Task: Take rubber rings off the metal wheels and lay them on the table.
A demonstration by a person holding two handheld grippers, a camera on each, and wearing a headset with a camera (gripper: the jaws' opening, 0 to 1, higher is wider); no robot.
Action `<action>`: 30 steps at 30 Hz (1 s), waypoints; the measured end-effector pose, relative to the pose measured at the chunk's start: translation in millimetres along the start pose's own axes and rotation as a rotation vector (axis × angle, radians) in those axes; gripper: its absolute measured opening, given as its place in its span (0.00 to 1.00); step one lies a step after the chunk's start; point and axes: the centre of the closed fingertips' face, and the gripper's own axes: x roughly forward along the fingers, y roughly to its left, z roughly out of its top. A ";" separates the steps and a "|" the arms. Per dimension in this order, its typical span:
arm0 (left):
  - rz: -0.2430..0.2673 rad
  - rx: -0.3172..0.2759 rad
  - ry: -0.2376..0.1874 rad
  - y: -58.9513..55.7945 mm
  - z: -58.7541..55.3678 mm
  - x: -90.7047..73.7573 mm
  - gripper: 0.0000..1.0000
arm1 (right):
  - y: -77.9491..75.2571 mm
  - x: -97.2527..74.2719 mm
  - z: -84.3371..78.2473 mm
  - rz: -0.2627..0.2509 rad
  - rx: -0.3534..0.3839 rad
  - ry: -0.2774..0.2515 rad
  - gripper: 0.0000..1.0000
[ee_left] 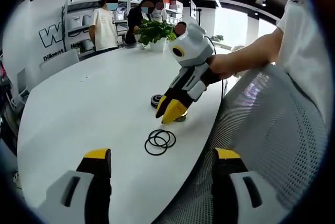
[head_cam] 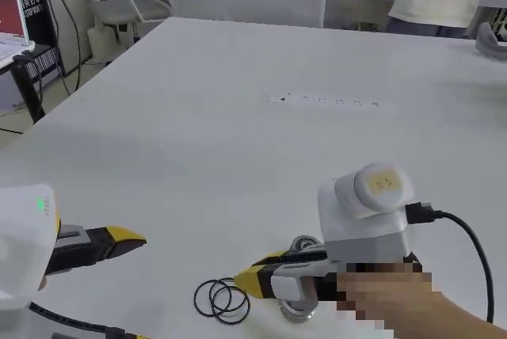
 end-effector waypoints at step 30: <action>-0.002 -0.006 0.006 -0.7 -1.6 0.9 0.77 | 3.0 -27.7 35.7 -0.041 -0.147 -0.085 0.19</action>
